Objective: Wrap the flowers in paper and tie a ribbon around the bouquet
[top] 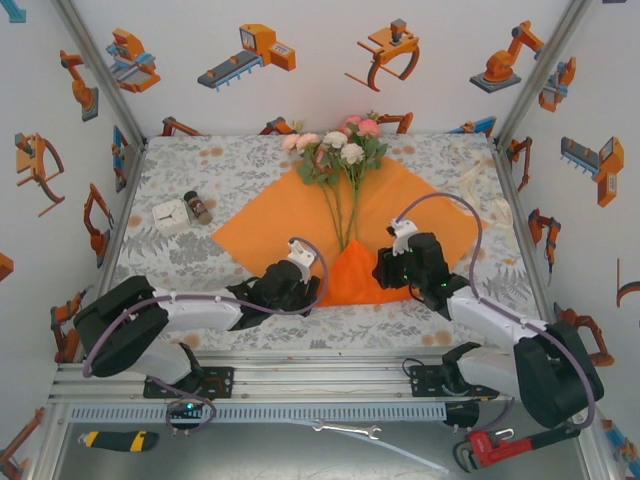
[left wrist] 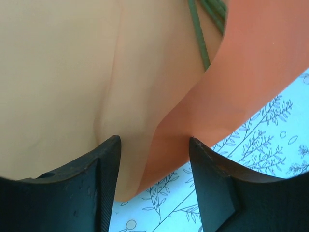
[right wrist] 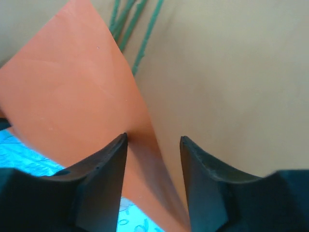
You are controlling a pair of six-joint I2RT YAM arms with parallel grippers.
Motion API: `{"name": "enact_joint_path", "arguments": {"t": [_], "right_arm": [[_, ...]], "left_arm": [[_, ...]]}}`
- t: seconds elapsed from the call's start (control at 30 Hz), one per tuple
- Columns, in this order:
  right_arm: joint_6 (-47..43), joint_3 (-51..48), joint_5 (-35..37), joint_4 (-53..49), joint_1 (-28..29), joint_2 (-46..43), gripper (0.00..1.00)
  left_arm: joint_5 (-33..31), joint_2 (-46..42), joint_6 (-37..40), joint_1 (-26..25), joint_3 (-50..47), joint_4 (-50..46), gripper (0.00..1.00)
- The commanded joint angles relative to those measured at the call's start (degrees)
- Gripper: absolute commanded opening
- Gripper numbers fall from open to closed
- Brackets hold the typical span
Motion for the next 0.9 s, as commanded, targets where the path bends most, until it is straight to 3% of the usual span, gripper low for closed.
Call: {"name": "enact_joint_path", "arguments": {"t": [0.0, 0.17, 0.37, 0.57, 0.7, 0.87], "right_arm": [[1.2, 3.0, 8.0, 0.5, 0.0, 1.4, 0.56], [3.7, 8.7, 8.1, -10.6, 0.1, -1.0, 0.64], [13.6, 10.9, 4.0, -22.7, 0.7, -15.0, 0.65], [30.0, 7.4, 5.0, -33.6, 10.0, -30.1, 0.56], [35.5, 3.1, 2.8, -26.5, 15.8, -29.1, 0.52], [38.8, 1.2, 4.4, -10.1, 16.4, -12.4, 0.47]], "left_arm": [[-3.2, 1.1, -2.2, 0.6, 1.4, 0.0, 0.61], [0.1, 1.4, -2.4, 0.6, 1.5, 2.1, 0.63], [1.7, 2.4, -4.1, 0.7, 0.9, 3.9, 0.58], [0.7, 3.9, -5.8, 0.7, 0.2, 5.2, 0.57], [-0.2, 4.7, -6.2, 0.8, 0.7, 4.1, 0.57], [-1.5, 5.4, -7.6, 1.1, 1.7, 3.3, 0.57]]}}
